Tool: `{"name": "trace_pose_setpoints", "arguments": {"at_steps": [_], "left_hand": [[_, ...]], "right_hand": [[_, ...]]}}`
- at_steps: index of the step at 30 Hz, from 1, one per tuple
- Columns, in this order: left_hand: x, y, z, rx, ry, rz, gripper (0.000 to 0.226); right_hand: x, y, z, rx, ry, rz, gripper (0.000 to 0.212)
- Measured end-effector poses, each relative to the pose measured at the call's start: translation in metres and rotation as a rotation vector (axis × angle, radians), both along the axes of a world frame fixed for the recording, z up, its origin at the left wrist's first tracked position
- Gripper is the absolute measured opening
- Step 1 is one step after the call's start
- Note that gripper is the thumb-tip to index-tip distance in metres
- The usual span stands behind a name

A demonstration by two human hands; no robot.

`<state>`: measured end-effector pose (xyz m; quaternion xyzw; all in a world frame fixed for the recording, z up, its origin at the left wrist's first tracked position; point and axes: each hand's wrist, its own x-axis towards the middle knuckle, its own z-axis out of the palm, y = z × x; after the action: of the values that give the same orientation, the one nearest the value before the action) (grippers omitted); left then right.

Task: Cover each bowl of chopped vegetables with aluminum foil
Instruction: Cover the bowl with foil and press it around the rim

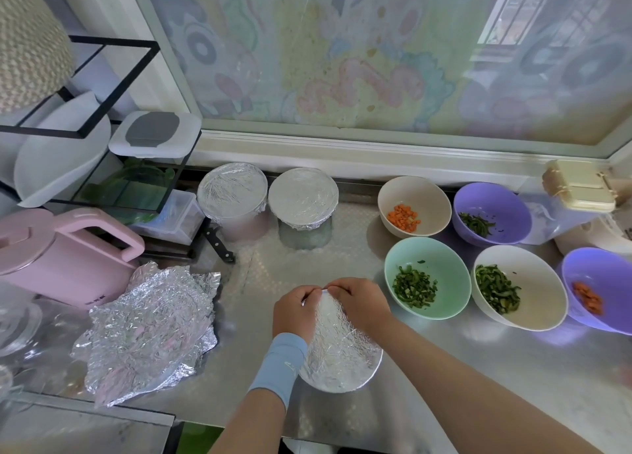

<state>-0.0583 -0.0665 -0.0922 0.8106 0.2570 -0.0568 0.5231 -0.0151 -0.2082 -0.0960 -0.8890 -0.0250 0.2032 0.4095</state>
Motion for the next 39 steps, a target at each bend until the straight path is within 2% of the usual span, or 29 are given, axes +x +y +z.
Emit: {"name": "trace_pose_setpoints", "arguments": {"at_steps": [4, 8, 10, 14, 18, 23, 29, 33, 36, 39], "left_hand": [[-0.008, -0.007, 0.003, 0.040, 0.004, 0.084, 0.014], [-0.017, -0.007, 0.007, 0.061, 0.052, 0.159, 0.015], [-0.014, -0.003, 0.008, 0.069, 0.077, 0.120, 0.016], [-0.002, -0.001, 0.009, -0.034, 0.025, -0.028, 0.029], [-0.002, -0.003, 0.004, -0.054, -0.010, -0.031, 0.015], [-0.001, -0.004, -0.001, -0.018, -0.001, -0.034, 0.015], [-0.018, -0.008, 0.000, 0.034, -0.051, 0.130, 0.016], [-0.026, -0.006, 0.003, 0.113, -0.043, 0.237, 0.017], [-0.018, 0.003, 0.006, 0.122, 0.035, 0.151, 0.014], [-0.013, 0.009, 0.004, 0.049, -0.040, 0.016, 0.015]], "right_hand": [[0.005, 0.002, 0.006, -0.031, -0.010, 0.083, 0.017], [0.001, -0.005, 0.001, -0.044, -0.031, 0.035, 0.020], [-0.003, -0.007, -0.001, -0.067, -0.052, 0.039, 0.020], [-0.003, -0.009, -0.001, -0.055, -0.046, 0.024, 0.019], [-0.003, -0.009, -0.001, -0.043, -0.050, 0.025, 0.018], [-0.001, -0.007, -0.004, -0.073, -0.057, 0.053, 0.018], [0.006, 0.005, 0.006, -0.109, -0.151, 0.229, 0.020], [0.006, 0.014, 0.005, -0.068, -0.183, 0.219, 0.022], [0.005, 0.009, 0.003, -0.056, -0.153, 0.149, 0.020], [0.004, 0.004, 0.000, -0.047, -0.121, 0.125, 0.020]]}}
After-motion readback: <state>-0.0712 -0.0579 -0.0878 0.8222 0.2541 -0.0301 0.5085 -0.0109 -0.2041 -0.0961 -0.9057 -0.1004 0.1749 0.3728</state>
